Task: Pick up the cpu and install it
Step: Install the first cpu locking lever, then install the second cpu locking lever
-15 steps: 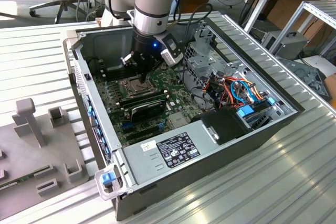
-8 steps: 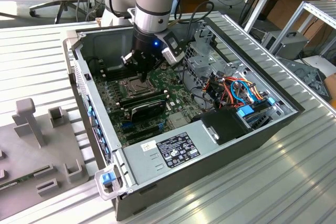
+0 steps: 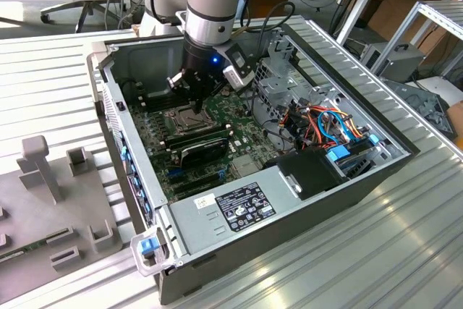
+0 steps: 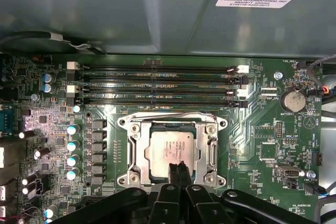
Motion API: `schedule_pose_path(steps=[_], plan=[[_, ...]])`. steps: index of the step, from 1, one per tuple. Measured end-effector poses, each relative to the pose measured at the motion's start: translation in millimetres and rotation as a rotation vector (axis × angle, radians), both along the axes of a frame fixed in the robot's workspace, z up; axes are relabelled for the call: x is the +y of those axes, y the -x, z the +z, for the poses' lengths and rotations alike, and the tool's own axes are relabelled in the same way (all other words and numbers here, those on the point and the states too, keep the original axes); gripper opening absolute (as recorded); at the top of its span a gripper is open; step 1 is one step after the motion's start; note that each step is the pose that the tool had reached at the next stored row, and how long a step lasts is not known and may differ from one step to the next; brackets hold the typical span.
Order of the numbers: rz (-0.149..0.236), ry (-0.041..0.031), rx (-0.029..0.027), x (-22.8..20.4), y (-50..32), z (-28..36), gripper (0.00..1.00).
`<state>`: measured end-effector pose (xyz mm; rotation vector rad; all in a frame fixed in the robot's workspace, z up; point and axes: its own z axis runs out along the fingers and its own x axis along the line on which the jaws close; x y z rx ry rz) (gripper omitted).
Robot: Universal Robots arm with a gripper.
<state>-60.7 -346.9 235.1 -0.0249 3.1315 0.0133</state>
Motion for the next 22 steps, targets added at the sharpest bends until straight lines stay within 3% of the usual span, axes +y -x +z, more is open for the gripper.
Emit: schedule_pose_path(steps=[22], plan=[[0.0, 0.0002, 0.0001, -0.1, 3.5, 1.1, 0.11]])
